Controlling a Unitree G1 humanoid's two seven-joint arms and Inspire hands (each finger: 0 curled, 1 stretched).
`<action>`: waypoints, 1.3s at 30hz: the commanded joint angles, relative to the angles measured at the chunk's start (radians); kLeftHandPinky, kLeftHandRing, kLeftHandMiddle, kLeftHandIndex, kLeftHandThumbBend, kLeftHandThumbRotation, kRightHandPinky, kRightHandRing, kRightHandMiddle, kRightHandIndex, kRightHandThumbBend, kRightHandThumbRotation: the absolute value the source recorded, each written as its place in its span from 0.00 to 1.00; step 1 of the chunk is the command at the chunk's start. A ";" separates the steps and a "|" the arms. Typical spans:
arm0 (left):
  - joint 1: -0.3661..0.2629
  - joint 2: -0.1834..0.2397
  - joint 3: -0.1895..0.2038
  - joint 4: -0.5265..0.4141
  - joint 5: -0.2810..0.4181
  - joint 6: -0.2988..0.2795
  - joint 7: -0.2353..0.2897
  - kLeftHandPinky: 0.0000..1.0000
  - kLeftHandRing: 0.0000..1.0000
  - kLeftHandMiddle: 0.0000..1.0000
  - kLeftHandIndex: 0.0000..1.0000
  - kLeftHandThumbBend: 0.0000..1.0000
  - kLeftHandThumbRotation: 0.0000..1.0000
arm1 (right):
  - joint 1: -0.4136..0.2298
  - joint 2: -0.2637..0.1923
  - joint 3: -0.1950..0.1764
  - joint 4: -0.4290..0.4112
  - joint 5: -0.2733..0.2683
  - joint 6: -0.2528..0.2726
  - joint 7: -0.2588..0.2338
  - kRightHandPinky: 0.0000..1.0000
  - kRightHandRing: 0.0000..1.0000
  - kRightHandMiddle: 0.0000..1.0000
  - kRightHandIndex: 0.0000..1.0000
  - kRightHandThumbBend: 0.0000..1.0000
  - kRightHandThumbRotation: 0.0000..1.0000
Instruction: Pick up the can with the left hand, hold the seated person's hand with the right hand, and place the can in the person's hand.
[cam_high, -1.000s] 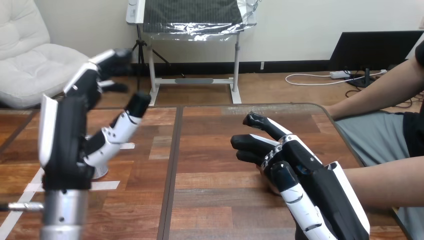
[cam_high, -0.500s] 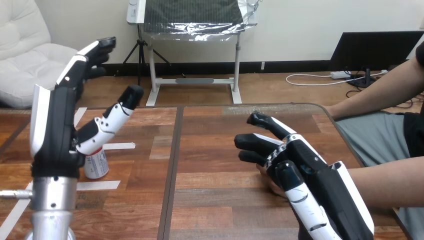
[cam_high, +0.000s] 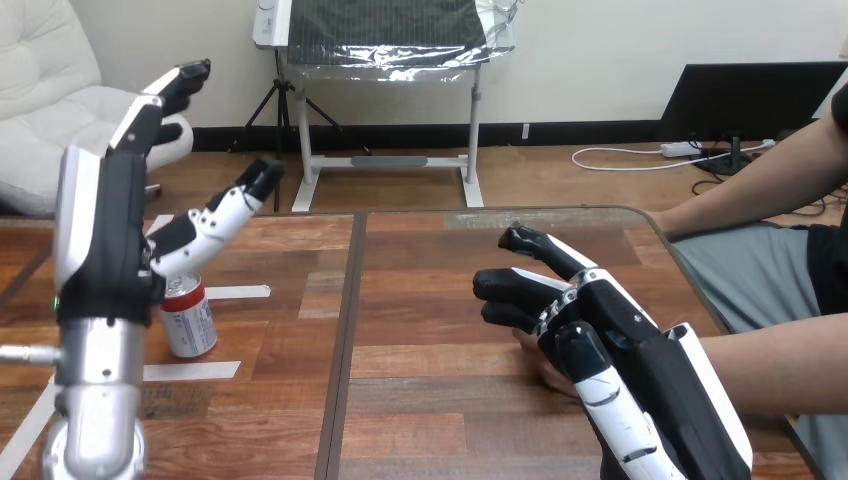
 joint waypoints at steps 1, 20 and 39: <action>-0.111 0.052 -0.007 0.045 0.044 0.053 0.013 0.79 0.85 0.86 0.84 0.79 0.55 | -0.031 -0.001 -0.009 -0.042 0.013 0.005 0.003 0.77 0.79 0.75 0.84 0.47 0.67; -0.306 0.152 -0.082 0.328 0.130 0.163 -0.007 0.79 0.91 0.93 0.91 0.78 0.60 | -0.044 0.006 0.000 -0.035 0.008 0.012 0.008 0.76 0.78 0.75 0.83 0.48 0.66; -0.471 0.180 -0.169 0.609 0.168 0.226 0.020 0.79 0.91 0.95 0.94 0.79 0.51 | -0.065 0.006 -0.002 -0.027 -0.004 0.017 0.012 0.77 0.78 0.75 0.82 0.46 0.67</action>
